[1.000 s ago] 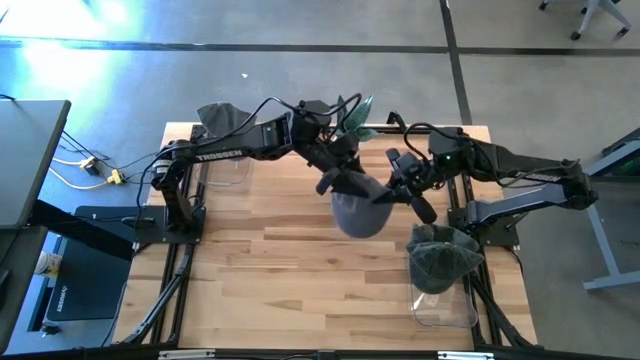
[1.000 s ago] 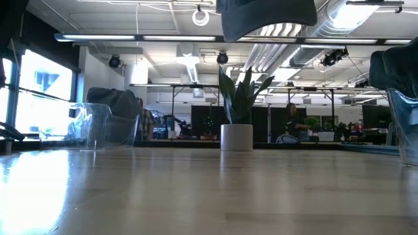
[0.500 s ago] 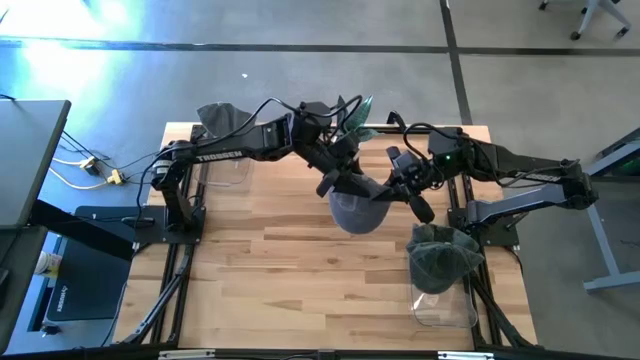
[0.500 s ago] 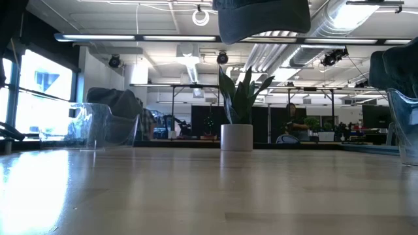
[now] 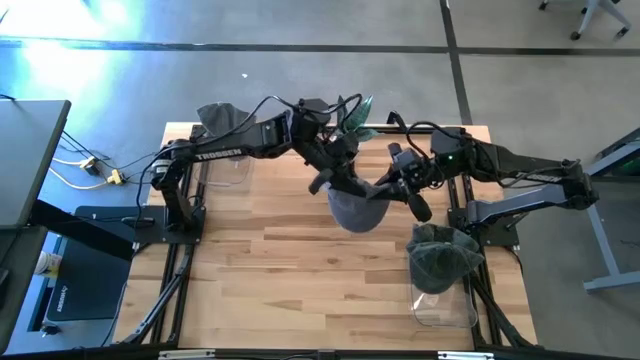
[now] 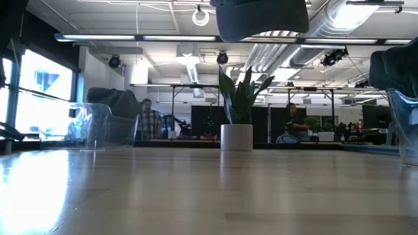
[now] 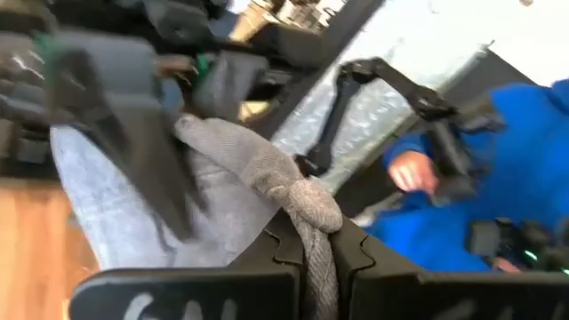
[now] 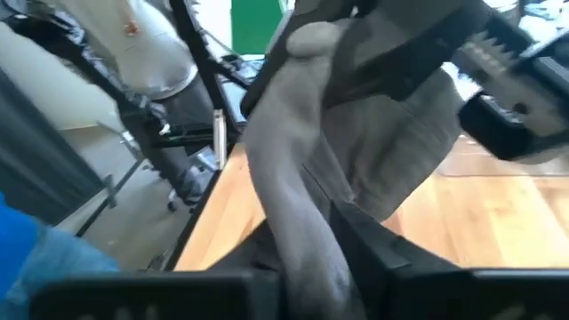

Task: Pick & Place hat
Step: Put the gray cap into the top transparent bin

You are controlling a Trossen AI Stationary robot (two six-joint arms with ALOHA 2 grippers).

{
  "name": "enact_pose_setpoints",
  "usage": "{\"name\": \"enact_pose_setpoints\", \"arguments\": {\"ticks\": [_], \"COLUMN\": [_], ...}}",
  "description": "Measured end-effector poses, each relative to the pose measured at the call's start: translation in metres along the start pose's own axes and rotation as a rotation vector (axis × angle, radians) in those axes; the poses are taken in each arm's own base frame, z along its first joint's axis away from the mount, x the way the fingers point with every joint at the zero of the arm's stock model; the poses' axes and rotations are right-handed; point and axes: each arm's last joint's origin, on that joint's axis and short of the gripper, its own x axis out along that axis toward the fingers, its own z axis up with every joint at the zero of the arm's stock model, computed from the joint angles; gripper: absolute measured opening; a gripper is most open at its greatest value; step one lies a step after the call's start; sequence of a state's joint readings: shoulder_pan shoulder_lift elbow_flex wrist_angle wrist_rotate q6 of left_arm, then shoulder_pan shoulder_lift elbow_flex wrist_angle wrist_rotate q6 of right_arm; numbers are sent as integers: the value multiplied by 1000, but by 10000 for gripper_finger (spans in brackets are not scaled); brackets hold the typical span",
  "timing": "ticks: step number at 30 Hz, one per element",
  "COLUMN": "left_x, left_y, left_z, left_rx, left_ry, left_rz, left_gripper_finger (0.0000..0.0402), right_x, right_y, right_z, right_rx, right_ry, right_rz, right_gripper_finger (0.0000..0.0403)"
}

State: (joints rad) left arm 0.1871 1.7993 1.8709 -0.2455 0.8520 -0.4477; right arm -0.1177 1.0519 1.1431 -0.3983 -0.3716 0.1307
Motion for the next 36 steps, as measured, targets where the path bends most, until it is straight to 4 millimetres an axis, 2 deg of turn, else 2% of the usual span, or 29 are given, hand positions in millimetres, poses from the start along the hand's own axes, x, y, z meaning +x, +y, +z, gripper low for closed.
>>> {"name": "enact_pose_setpoints", "arguments": {"ticks": [5,11,18,27,31,36], "left_x": [-29,-71,-124,-187,-211,-234], "left_y": [-9,-11,-9,-6,-12,-24], "left_z": [10,12,-6,-38,-42,-42], "left_rx": [29,59,76,77,120,176], "left_ry": [22,53,163,499,617,634], "left_rz": [-77,-32,214,633,799,901], "left_gripper_finger": [2,2,1,0,0,0], "right_x": [-12,-28,-32,-31,-31,-32], "right_y": [3,7,7,5,3,2], "right_z": [3,7,6,5,5,5], "right_rx": [18,28,77,114,116,144], "right_ry": [-47,-108,-114,-112,-125,-139], "right_rz": [-74,-159,-192,-237,-298,-341], "right_gripper_finger": [132,165,167,150,145,146]}}
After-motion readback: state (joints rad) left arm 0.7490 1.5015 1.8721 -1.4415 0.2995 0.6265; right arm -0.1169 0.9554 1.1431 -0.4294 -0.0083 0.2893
